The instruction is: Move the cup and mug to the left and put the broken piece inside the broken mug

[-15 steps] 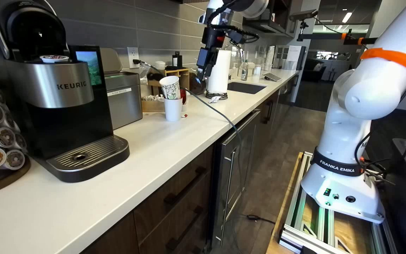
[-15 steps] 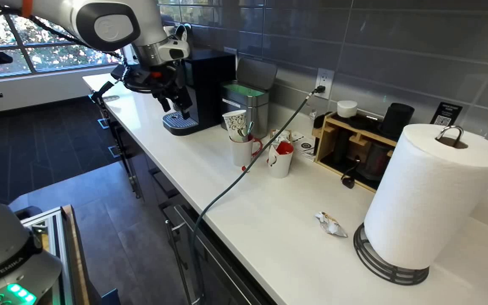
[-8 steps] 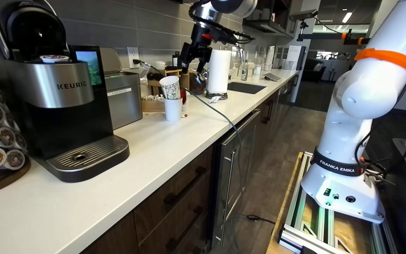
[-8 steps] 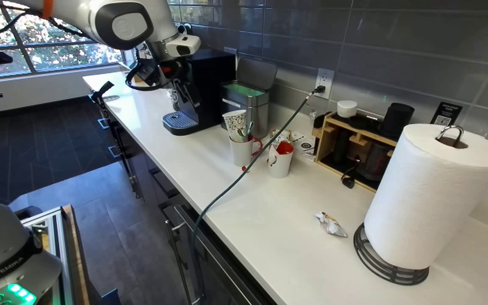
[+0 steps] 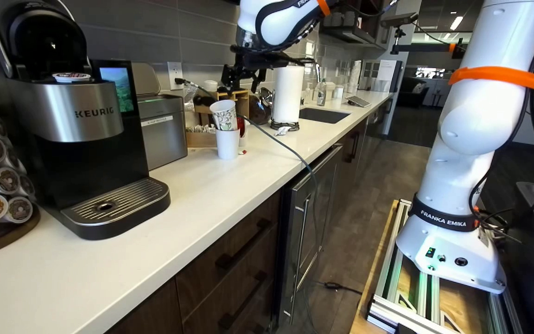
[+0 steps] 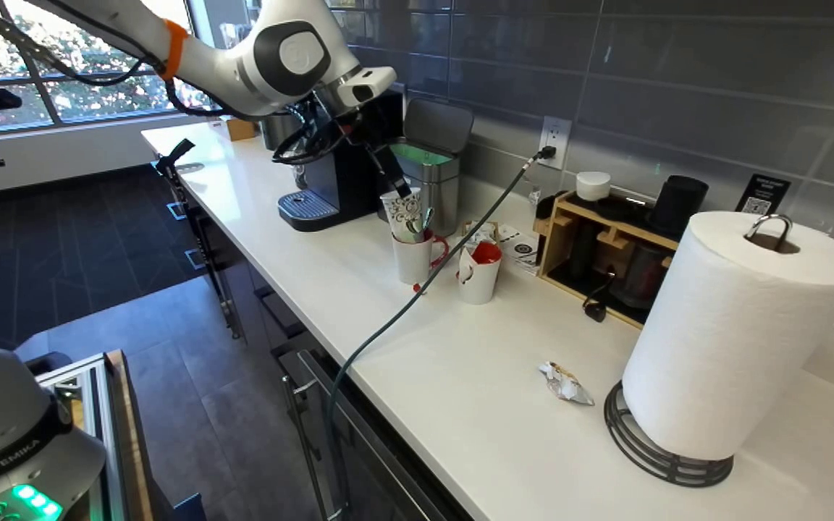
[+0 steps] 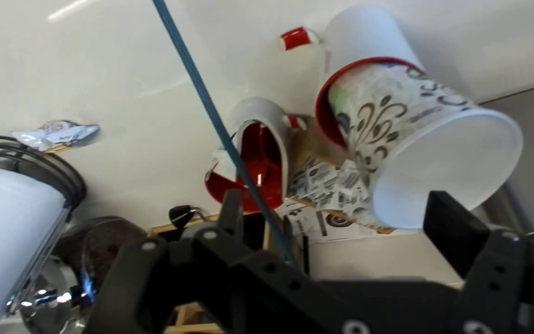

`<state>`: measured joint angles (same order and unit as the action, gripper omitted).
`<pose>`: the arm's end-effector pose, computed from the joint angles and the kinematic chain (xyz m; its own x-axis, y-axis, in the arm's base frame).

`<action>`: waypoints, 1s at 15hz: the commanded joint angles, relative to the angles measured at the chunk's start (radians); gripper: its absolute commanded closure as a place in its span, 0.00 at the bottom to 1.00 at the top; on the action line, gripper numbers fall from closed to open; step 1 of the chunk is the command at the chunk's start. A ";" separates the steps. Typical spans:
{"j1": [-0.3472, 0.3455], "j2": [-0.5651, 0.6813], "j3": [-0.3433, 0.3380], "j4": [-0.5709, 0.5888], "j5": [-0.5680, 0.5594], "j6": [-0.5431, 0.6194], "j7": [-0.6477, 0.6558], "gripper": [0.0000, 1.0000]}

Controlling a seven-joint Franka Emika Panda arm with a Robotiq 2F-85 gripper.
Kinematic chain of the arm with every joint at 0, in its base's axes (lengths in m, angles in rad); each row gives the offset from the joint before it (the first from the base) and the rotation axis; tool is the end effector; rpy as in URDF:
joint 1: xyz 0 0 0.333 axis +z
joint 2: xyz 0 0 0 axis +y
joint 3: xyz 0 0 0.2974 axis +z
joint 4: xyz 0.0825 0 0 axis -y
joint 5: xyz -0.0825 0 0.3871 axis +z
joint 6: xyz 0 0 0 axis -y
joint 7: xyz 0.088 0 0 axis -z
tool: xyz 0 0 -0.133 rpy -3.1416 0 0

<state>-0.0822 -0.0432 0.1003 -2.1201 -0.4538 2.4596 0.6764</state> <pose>0.5802 0.0041 0.4289 0.8320 -0.2802 0.4787 -0.3746 -0.9204 0.1123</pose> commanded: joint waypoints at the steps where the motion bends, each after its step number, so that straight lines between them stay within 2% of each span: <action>1: 0.037 0.087 -0.021 0.091 -0.126 -0.107 0.182 0.27; 2: 0.052 0.098 -0.025 0.098 -0.129 -0.129 0.201 0.27; 3: 0.066 0.107 -0.028 0.106 -0.126 -0.151 0.216 0.31; 4: 0.079 0.110 -0.029 0.111 -0.116 -0.172 0.222 0.40; 5: 0.090 0.115 -0.031 0.117 -0.111 -0.189 0.227 0.55; 6: 0.100 0.121 -0.034 0.123 -0.110 -0.209 0.236 0.56; 7: 0.109 0.125 -0.036 0.128 -0.109 -0.224 0.242 0.62; 11: 0.130 0.127 -0.043 0.139 -0.108 -0.255 0.262 0.95; 12: 0.132 0.125 -0.045 0.142 -0.104 -0.259 0.263 0.99; 15: 0.137 0.120 -0.048 0.148 -0.096 -0.258 0.271 1.00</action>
<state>0.0335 0.0725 0.0661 -1.9904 -0.5526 2.2317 0.9216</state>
